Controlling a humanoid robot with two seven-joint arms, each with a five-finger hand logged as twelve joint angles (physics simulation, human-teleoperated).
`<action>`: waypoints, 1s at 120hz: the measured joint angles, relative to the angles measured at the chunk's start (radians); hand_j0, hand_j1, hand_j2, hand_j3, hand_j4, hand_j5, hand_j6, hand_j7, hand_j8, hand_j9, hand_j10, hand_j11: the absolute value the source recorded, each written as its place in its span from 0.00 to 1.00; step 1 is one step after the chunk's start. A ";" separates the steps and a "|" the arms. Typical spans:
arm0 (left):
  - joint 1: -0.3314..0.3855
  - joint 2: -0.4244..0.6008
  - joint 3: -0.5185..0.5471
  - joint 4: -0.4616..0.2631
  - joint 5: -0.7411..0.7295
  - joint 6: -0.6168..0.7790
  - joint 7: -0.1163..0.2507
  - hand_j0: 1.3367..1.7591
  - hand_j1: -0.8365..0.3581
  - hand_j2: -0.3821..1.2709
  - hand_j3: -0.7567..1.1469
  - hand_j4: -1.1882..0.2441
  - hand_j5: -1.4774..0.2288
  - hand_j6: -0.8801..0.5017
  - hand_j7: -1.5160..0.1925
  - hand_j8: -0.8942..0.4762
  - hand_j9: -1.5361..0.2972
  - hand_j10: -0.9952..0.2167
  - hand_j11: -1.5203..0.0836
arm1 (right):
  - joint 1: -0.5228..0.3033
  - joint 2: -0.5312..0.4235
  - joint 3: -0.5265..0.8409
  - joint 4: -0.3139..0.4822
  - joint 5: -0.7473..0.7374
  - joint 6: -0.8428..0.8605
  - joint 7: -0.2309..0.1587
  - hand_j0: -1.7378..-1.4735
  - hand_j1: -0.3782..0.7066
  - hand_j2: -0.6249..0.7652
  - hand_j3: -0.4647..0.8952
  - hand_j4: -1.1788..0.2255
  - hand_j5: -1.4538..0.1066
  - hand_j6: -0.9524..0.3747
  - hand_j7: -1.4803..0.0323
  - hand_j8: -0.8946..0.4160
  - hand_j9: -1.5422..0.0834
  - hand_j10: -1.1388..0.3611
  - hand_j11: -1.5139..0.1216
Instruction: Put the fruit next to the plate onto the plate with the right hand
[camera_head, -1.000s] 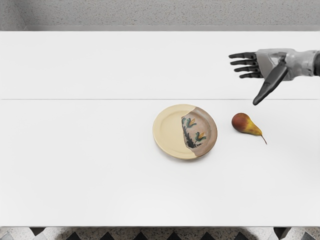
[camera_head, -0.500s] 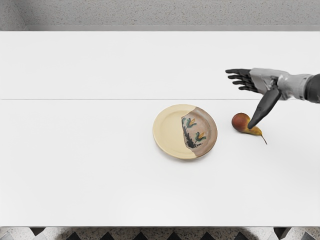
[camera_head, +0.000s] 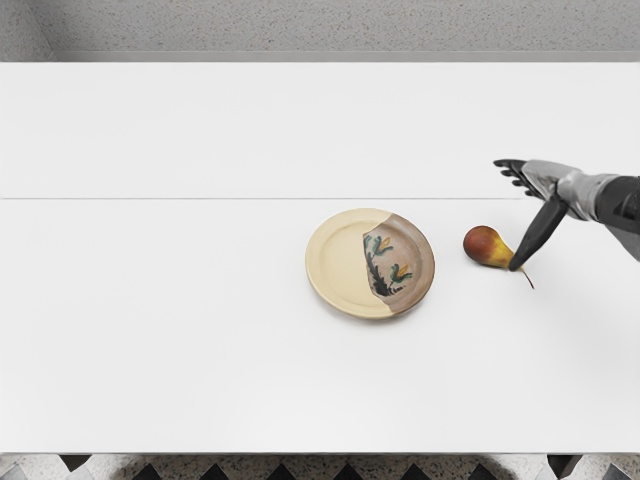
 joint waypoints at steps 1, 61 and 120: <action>0.000 0.000 0.000 0.000 0.000 0.000 0.000 0.76 0.99 0.23 0.40 0.83 0.87 0.64 0.89 0.65 0.84 0.82 0.95 | -0.002 0.003 0.000 0.003 -0.004 -0.011 -0.001 0.30 0.03 0.45 0.34 0.84 0.93 0.71 0.98 0.68 0.95 0.76 0.92; 0.001 0.000 0.000 0.000 0.000 0.000 0.000 0.76 0.99 0.23 0.40 0.83 0.87 0.64 0.89 0.65 0.84 0.82 0.95 | -0.154 0.098 -0.010 0.083 -0.179 -0.417 -0.013 0.30 0.11 0.44 0.34 0.78 0.86 0.65 0.91 0.62 0.88 0.70 0.86; 0.001 0.000 0.000 0.000 0.000 0.000 0.000 0.76 0.99 0.23 0.40 0.83 0.87 0.64 0.89 0.65 0.84 0.82 0.95 | -0.172 0.169 -0.116 0.083 -0.256 -0.527 -0.014 0.30 0.31 0.42 0.34 0.66 0.72 0.52 0.76 0.49 0.75 0.59 0.72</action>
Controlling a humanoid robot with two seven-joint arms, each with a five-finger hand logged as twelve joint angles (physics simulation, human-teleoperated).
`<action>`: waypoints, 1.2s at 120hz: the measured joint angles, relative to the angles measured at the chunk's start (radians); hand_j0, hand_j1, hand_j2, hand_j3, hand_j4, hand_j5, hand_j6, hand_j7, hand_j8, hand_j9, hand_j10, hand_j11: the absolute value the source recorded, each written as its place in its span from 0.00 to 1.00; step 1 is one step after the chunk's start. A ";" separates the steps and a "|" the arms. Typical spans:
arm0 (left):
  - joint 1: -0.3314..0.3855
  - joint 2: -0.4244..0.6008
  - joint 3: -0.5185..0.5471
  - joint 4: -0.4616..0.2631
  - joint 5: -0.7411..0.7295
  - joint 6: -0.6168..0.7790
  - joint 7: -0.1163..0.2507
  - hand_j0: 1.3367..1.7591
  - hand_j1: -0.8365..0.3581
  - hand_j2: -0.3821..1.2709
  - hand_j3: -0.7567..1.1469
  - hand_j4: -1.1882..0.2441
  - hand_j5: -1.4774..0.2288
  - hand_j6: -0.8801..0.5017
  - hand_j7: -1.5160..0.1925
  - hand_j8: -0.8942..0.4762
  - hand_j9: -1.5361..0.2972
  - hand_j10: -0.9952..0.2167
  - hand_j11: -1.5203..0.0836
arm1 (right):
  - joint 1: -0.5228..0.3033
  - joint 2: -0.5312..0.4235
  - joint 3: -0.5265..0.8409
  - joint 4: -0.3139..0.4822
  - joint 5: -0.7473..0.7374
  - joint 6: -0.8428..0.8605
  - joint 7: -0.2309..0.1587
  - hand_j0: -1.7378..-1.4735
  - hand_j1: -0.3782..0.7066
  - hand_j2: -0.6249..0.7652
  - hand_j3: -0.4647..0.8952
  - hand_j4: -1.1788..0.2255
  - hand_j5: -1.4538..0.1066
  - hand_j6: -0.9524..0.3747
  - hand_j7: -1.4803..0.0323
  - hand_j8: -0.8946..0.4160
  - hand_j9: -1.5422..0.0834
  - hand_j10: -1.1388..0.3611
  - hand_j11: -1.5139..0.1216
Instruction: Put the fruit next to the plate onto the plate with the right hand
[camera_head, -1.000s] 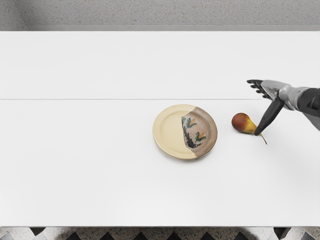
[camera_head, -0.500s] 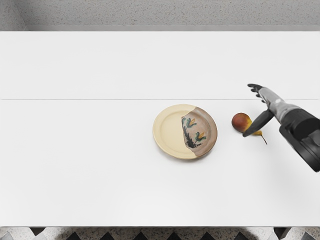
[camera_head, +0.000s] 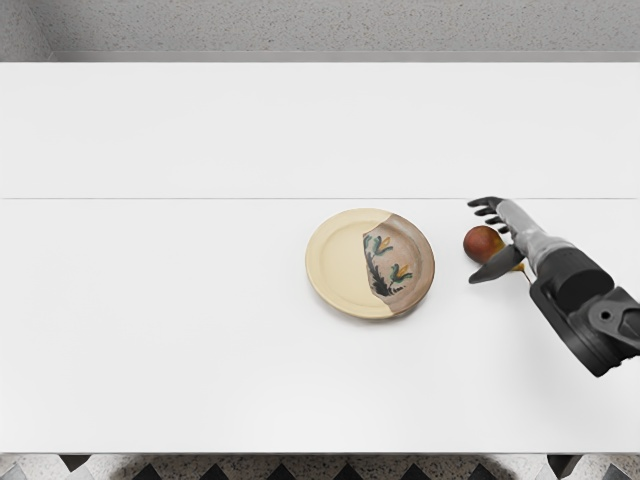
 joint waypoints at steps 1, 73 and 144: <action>0.000 0.000 0.000 0.000 0.000 0.000 0.000 0.76 0.99 0.23 0.40 0.83 0.87 0.64 0.89 0.65 0.84 0.82 0.95 | 0.000 0.000 0.000 0.000 0.000 0.000 0.000 0.30 0.31 0.41 0.34 0.66 0.72 0.52 0.76 0.48 0.74 0.59 0.72; 0.000 0.000 0.000 0.000 0.000 0.000 0.000 0.76 0.99 0.23 0.40 0.83 0.87 0.64 0.89 0.65 0.84 0.82 0.95 | -0.004 0.002 -0.012 -0.028 -0.007 -0.001 0.002 0.30 0.48 0.39 0.34 0.54 0.59 0.41 0.62 0.38 0.62 0.48 0.60; 0.000 0.000 0.000 0.000 0.000 0.000 0.000 0.76 0.99 0.23 0.40 0.83 0.87 0.64 0.89 0.65 0.84 0.82 0.95 | -0.005 0.026 -0.013 -0.051 -0.010 0.002 0.008 0.34 0.53 0.46 0.34 0.41 0.40 0.39 0.45 0.41 0.44 0.44 0.42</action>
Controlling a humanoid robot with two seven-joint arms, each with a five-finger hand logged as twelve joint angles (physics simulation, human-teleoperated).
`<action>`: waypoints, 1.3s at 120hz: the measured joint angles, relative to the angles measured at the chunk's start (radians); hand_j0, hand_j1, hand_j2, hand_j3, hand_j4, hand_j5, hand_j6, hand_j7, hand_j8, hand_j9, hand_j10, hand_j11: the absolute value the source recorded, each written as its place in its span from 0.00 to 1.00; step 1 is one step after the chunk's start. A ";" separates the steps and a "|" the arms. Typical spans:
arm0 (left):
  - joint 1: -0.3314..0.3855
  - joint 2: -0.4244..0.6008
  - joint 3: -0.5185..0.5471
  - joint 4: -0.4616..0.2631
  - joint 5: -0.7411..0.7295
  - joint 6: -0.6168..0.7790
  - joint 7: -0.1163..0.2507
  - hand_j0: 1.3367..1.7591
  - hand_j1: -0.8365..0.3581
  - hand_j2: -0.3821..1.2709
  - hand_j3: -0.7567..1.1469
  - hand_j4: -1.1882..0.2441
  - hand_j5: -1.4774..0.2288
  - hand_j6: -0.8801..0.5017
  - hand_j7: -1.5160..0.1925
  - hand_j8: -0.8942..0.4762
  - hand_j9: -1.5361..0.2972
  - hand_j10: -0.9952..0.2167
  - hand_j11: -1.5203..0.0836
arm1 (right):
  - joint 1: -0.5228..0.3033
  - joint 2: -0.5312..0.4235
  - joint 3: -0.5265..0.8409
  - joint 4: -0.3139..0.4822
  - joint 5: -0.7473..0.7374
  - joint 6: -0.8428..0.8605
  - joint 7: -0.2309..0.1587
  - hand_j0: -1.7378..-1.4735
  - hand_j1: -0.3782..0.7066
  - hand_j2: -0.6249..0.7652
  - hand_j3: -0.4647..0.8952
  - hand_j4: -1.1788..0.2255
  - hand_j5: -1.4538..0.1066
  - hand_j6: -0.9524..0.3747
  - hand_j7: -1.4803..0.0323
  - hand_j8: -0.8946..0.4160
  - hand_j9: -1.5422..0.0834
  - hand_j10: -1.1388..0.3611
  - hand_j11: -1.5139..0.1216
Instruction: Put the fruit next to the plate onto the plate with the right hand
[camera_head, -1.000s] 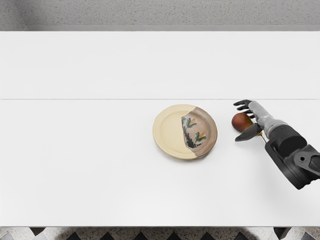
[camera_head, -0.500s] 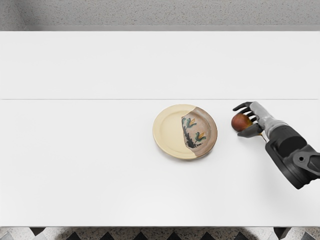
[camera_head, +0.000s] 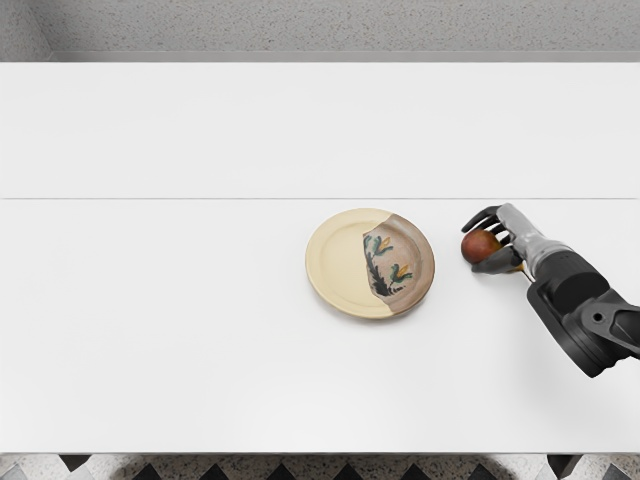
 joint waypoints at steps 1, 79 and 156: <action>0.000 0.000 0.000 0.000 0.000 0.000 0.000 0.76 0.99 0.23 0.40 0.83 0.87 0.64 0.89 0.65 0.84 0.82 0.95 | 0.000 0.000 0.000 0.000 0.000 0.000 0.000 0.34 0.54 0.46 0.34 0.41 0.39 0.39 0.44 0.41 0.43 0.43 0.41; 0.000 0.000 0.000 0.000 0.000 0.000 0.000 0.76 0.99 0.23 0.40 0.83 0.87 0.64 0.89 0.65 0.84 0.82 0.95 | 0.039 -0.012 0.154 0.022 0.067 0.024 -0.011 0.30 0.58 0.74 0.34 0.30 0.23 0.39 0.30 0.42 0.27 0.44 0.25; 0.000 0.000 0.000 0.000 0.000 0.000 0.000 0.76 0.99 0.23 0.40 0.83 0.87 0.64 0.89 0.65 0.84 0.82 0.95 | 0.038 0.127 0.250 0.028 0.145 0.292 -0.009 0.30 0.64 0.86 0.34 0.26 0.12 0.44 0.23 0.46 0.18 0.48 0.17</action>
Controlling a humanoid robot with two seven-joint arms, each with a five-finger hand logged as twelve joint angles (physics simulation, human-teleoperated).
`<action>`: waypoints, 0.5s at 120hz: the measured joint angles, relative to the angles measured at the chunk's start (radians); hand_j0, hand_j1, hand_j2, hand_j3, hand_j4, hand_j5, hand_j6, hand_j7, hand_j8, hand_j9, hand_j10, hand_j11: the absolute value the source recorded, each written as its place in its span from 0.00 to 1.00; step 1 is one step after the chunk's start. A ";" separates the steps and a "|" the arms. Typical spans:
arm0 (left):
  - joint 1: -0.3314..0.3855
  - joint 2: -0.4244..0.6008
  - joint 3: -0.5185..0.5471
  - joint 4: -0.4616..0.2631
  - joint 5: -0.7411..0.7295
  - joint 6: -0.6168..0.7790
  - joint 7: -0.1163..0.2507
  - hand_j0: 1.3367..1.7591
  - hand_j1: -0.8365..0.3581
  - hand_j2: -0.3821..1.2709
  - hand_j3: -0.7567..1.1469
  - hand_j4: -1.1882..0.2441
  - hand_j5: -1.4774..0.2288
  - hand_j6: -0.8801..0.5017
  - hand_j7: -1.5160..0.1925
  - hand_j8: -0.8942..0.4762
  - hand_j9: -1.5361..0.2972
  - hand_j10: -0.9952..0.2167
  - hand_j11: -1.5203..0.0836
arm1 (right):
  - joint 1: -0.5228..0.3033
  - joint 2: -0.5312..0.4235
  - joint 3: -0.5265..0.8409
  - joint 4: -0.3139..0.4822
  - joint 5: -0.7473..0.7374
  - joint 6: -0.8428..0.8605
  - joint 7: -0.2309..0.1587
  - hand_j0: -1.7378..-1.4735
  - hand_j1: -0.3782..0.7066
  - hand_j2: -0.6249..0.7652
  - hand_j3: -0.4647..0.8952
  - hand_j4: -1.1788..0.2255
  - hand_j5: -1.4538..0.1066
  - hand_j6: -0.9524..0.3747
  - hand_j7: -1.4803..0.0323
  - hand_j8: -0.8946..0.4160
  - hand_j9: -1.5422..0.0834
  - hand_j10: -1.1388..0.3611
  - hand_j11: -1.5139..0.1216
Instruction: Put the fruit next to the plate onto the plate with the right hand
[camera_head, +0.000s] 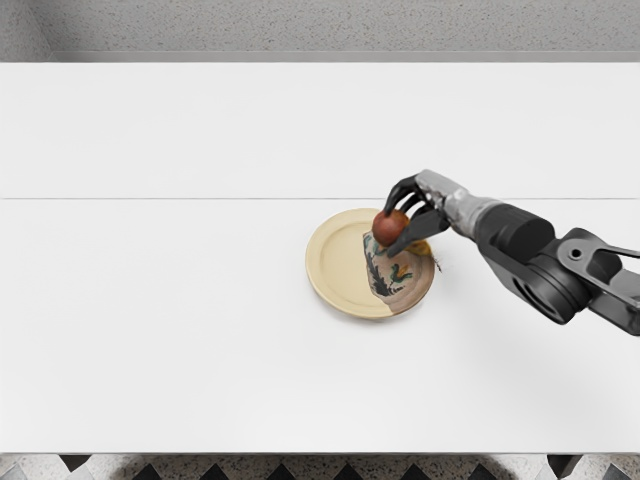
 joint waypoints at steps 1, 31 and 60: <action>0.000 0.000 0.000 0.000 0.000 0.000 0.000 0.76 0.99 0.23 0.40 0.83 0.87 0.64 0.89 0.65 0.84 0.82 0.95 | 0.000 0.001 0.001 0.000 0.001 0.002 0.000 0.30 0.64 0.86 0.34 0.26 0.12 0.44 0.23 0.46 0.18 0.47 0.17; 0.000 0.000 0.000 0.000 0.000 0.000 0.000 0.76 0.99 0.23 0.40 0.83 0.87 0.64 0.89 0.65 0.84 0.82 0.95 | 0.005 0.025 0.014 -0.001 0.014 0.035 0.001 0.30 0.61 0.84 0.34 0.27 0.15 0.41 0.25 0.42 0.21 0.43 0.19; 0.000 0.000 0.000 0.000 0.000 0.000 0.000 0.76 0.99 0.23 0.40 0.83 0.87 0.64 0.89 0.65 0.84 0.82 0.95 | 0.009 0.033 0.029 -0.002 0.034 0.038 0.001 0.30 0.49 0.58 0.34 0.47 0.46 0.43 0.52 0.41 0.50 0.48 0.48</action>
